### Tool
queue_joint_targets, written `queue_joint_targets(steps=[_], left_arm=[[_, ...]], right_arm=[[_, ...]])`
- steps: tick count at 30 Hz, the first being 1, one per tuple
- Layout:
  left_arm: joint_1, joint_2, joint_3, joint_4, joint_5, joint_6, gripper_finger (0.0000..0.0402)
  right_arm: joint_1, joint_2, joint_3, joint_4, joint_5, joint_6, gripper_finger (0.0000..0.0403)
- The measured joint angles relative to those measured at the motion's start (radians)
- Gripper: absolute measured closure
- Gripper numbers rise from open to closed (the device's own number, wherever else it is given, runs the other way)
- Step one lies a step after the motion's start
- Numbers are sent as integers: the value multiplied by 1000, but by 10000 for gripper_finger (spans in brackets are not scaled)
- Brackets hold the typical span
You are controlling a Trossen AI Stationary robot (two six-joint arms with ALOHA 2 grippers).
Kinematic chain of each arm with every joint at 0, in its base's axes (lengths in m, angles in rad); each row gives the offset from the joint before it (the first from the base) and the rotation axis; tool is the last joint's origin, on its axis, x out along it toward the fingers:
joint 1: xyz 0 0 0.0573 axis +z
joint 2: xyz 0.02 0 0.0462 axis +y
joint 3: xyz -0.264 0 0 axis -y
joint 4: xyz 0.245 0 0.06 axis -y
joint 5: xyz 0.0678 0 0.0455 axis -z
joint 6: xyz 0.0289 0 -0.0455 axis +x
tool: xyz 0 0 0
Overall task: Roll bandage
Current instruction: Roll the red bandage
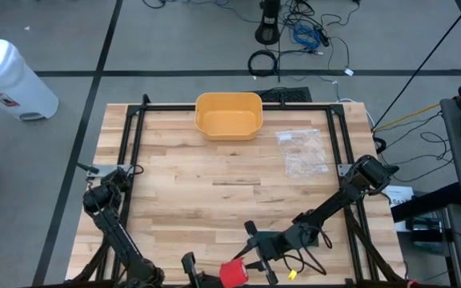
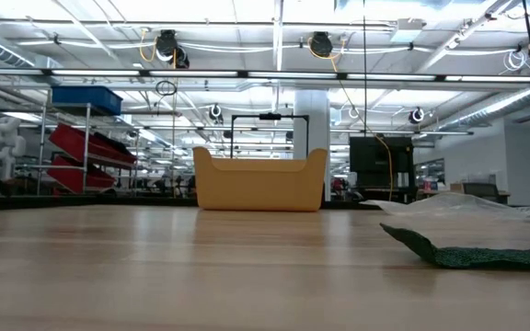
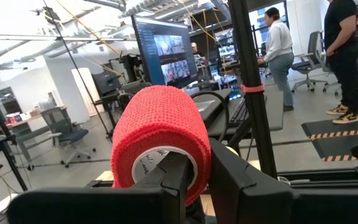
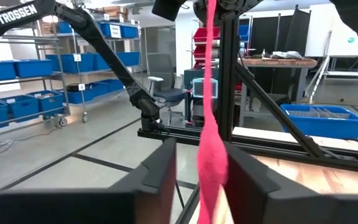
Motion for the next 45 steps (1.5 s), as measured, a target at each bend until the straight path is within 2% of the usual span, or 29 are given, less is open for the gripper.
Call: queue_joint_targets(steps=[8, 10, 28, 41, 45], left_arm=[[-1, 0, 0, 0, -52, 1, 348], [-3, 0, 0, 1, -68, 3, 348], [-26, 0, 0, 6, -140, 54, 348], [-24, 1, 0, -55, -275, 89, 348], [-21, 1, 0, -85, -289, 89, 348]], right_arm=[[0, 0, 0, -30, -1, 0, 391], [1, 0, 0, -43, -1, 1, 399], [50, -1, 0, -61, -10, 64, 402], [68, -4, 0, -55, -11, 72, 403], [69, -13, 12, -53, -50, 52, 403]])
